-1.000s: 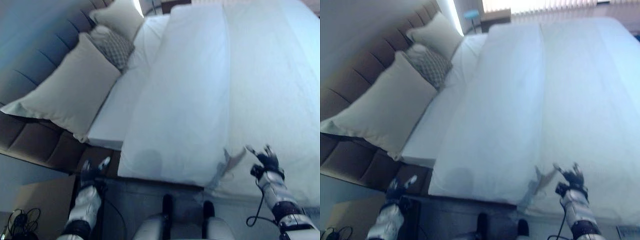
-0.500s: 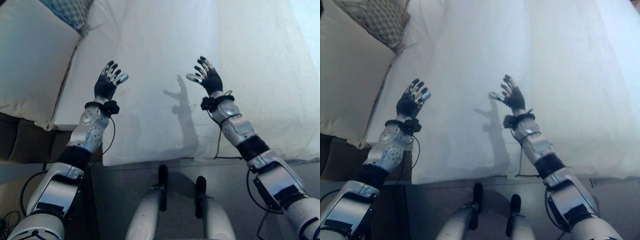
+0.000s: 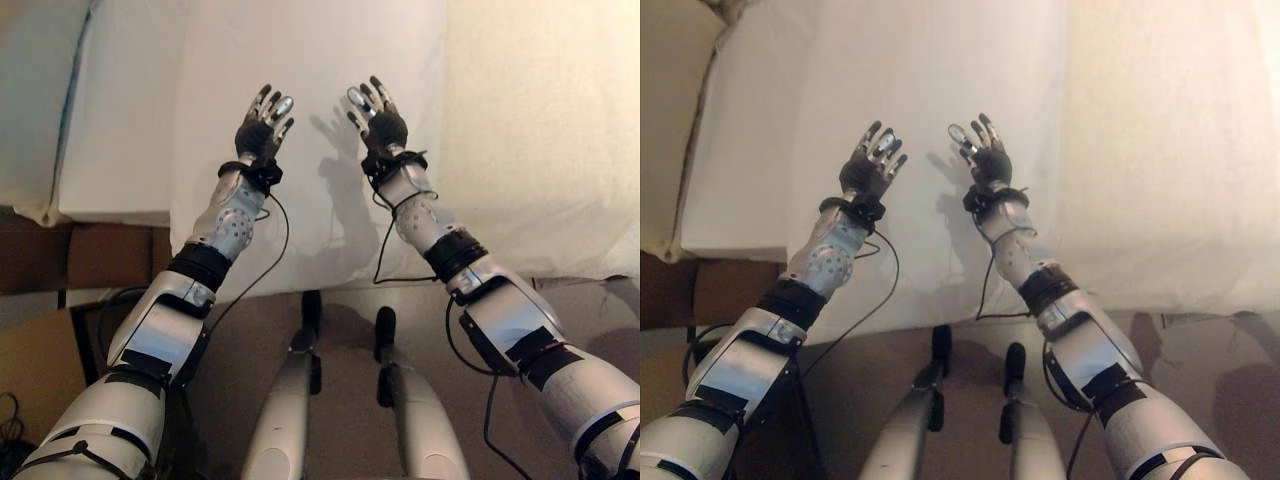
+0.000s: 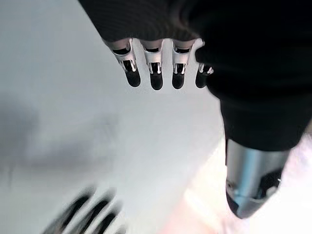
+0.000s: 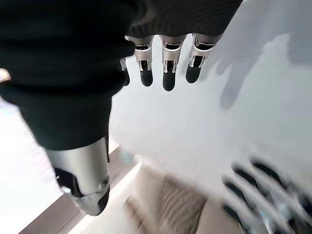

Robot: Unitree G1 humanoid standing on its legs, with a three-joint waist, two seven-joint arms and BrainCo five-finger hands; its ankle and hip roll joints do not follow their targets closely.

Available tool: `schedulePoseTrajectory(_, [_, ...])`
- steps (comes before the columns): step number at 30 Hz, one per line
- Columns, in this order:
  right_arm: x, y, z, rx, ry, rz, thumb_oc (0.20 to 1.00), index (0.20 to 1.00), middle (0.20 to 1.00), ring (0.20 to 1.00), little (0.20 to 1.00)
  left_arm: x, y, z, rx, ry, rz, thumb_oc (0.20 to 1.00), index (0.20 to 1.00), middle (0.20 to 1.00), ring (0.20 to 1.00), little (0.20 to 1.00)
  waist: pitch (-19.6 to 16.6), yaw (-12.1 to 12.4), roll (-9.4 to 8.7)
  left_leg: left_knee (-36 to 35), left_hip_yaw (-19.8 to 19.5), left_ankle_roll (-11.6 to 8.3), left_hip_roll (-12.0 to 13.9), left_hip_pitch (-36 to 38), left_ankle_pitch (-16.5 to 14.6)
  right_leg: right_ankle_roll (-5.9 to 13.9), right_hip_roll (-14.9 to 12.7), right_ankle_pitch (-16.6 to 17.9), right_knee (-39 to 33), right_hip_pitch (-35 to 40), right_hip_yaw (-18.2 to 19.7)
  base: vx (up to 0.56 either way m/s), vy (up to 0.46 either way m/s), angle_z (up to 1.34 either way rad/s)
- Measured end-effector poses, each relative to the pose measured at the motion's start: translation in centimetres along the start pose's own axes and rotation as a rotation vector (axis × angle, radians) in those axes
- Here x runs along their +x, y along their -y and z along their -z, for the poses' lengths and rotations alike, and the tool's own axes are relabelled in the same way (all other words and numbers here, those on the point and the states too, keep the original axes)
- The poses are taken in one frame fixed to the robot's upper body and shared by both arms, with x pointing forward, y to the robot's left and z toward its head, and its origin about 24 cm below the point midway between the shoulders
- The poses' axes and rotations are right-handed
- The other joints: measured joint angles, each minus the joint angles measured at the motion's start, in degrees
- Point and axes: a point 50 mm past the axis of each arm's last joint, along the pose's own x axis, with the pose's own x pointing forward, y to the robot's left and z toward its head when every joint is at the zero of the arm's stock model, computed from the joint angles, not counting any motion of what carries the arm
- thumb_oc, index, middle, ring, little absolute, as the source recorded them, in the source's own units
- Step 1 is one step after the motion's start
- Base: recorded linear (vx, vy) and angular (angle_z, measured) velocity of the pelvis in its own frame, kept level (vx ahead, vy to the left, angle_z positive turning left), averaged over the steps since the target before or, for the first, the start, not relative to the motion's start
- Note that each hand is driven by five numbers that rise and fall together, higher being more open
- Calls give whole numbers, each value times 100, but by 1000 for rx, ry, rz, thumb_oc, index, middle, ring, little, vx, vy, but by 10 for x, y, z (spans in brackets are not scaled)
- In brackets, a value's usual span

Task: Make the bed

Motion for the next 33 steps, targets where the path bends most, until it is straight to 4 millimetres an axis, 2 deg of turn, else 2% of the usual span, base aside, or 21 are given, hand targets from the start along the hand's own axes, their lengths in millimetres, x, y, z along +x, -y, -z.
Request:
schedulePoseTrajectory(4, [3,21,-3,-52,-7,127,1000,1000,1000,1000,1000,3,-17,-2,61,1,-112,1000,1000,1000,1000,1000,9,7,-18,-2,-166,-71,20,-730,108,-132,20,-161,460,-869,-51,52,-7,16])
schedulePoseTrajectory(8, [5,20,-12,-205,30,126,1000,1000,1000,1000,1000,4,-27,-9,76,39,-191,1000,1000,1000,1000,1000,12,-6,-30,8,-200,-71,-25,-1234,244,-170,-62,-299,970,-1611,-42,66,8,6])
schedulePoseTrajectory(12, [6,21,-13,-354,44,128,1000,1000,1000,1000,1000,1,-36,-9,86,56,-254,1000,1000,1000,1000,1000,-5,-27,-58,31,-203,-109,-26,-1423,236,-175,-86,-415,1182,-1900,-47,23,1,-1])
schedulePoseTrajectory(14, [3,28,-8,-405,47,148,1000,1000,1000,1000,1000,-6,-53,-1,79,42,-328,1000,1000,1000,1000,1000,-38,-44,-83,25,-200,-216,-28,-1482,201,-171,-122,-508,1318,-2045,-48,16,-7,-1])
schedulePoseTrajectory(17, [-2,49,-2,-398,34,223,1000,1000,1000,1000,1000,-24,-85,24,58,-29,-474,1000,1000,1000,1000,1000,-116,-56,-91,13,-199,-208,-54,-1571,237,-238,-131,-539,1468,-2188,-100,1,-3,7])
schedulePoseTrajectory(18, [-13,78,14,-374,-19,309,1000,1000,1000,1000,1000,-47,-114,50,50,-117,-587,1000,1000,1000,1000,1000,-167,-88,-125,-9,-206,-207,-35,-1575,237,-249,-150,-602,1537,-2231,-112,13,10,11])
schedulePoseTrajectory(19, [-22,97,25,-353,-59,366,1000,1000,1000,1000,1000,-61,-127,64,40,-157,-635,1000,1000,1000,1000,1000,-217,-118,-150,-20,-206,-201,-53,-1573,243,-258,-173,-637,1574,-2246,-113,-3,25,14])
schedulePoseTrajectory(20, [-42,138,46,-354,-178,516,1000,1000,1000,1000,1000,-88,-151,87,25,-244,-749,1000,1000,1000,1000,1000,-259,-112,-146,-23,-217,-172,-86,-1572,266,-259,-181,-653,1580,-2229,-121,-3,10,13])
schedulePoseTrajectory(21, [-72,181,66,-363,-309,673,1000,1000,1000,1000,1000,-119,-174,110,29,-354,-866,1000,1000,1000,1000,1000,-256,-84,-146,-36,-215,-170,-86,-1615,265,-254,-199,-679,1584,-2281,-129,-3,10,12])
schedulePoseTrajectory(23, [-106,218,81,-331,-396,822,1000,1000,1000,1000,1000,-144,-188,125,0,-406,-953,1000,1000,1000,1000,1000,-235,-17,-142,-79,-211,-142,-108,-1637,287,-249,-217,-688,1587,-2319,-132,-19,0,5])
schedulePoseTrajectory(24, [-156,255,101,-338,-516,968,1000,1000,1000,1000,1000,-181,-205,141,2,-484,-1043,1000,1000,1000,1000,1000,-198,-60,-153,-92,-190,-130,-118,-1627,298,-226,-255,-705,1624,-2330,-134,-35,-12,9])
schedulePoseTrajectory(26, [-217,283,122,-317,-628,1112,1000,1000,1000,1000,1000,-217,-223,149,21,-545,-1131,1000,1000,1000,1000,1000,-183,-91,-158,-105,-191,-130,-156,-1458,298,-212,-298,-761,1687,-2190,-134,-25,-27,11])
schedulePoseTrajectory(27, [-262,300,130,-327,-714,1216,1000,1000,1000,1000,1000,-245,-235,153,29,-581,-1193,1000,1000,1000,1000,1000,-164,-94,-159,-164,-196,-131,-171,-1225,295,-207,-306,-803,1685,-1974,-133,-32,-48,6])
schedulePoseTrajectory(30, [-352,323,132,-343,-845,1417,1000,1000,1000,1000,1000,-306,-254,155,92,-667,-1307,1000,1000,1000,1000,1000,-167,-200,-155,-218,-177,-180,-167,-666,215,-160,-291,-901,1703,-1467,-83,-36,-45,0])
schedulePoseTrajectory(32, [-373,330,122,-375,-846,1463,1000,1000,1000,1000,1000,-319,-256,157,135,-703,-1300,1000,1000,1000,1000,1000,-168,-182,-154,-215,-75,-193,-142,-423,144,-201,-265,-947,1766,-1284,-16,-42,-36,-10])
schedulePoseTrajectory(33, [-376,332,119,-390,-841,1467,1000,1000,1000,1000,1000,-320,-256,156,169,-717,-1277,1000,1000,1000,1000,1000,-166,-188,-153,-192,-19,-362,-150,-350,-82,-279,-282,-908,1654,-1166,-4,-52,-33,-5])
